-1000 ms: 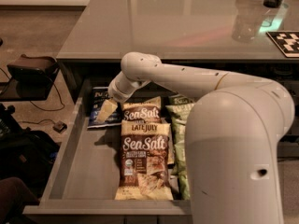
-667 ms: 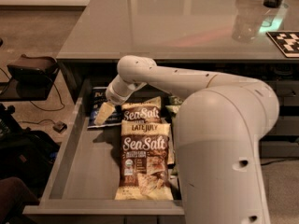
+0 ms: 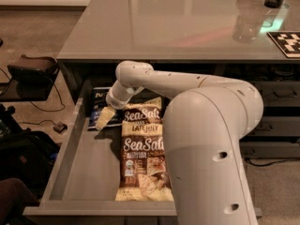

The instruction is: Pick blue chip bag from top drawer and place on counter

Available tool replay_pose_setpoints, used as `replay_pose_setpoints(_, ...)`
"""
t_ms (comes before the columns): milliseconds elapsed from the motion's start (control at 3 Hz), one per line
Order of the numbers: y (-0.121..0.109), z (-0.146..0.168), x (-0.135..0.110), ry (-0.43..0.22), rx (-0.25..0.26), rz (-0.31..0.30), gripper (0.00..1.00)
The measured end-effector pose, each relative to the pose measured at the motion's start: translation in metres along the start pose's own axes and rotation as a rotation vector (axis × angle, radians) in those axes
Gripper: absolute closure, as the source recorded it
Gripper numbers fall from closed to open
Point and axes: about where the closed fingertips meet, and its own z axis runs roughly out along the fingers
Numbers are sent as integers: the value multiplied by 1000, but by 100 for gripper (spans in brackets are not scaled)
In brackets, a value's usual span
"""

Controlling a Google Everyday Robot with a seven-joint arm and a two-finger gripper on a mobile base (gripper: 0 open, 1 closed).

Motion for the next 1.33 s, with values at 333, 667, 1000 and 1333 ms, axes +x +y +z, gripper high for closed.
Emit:
replay_pose_setpoints(333, 0, 5, 2, 9, 4, 3, 0)
replay_pose_setpoints(667, -1, 9, 5, 17, 17, 4, 0)
replay_pose_setpoints(1000, -1, 10, 5, 17, 17, 4, 16)
replay_pose_setpoints(1333, -1, 10, 5, 17, 17, 4, 39)
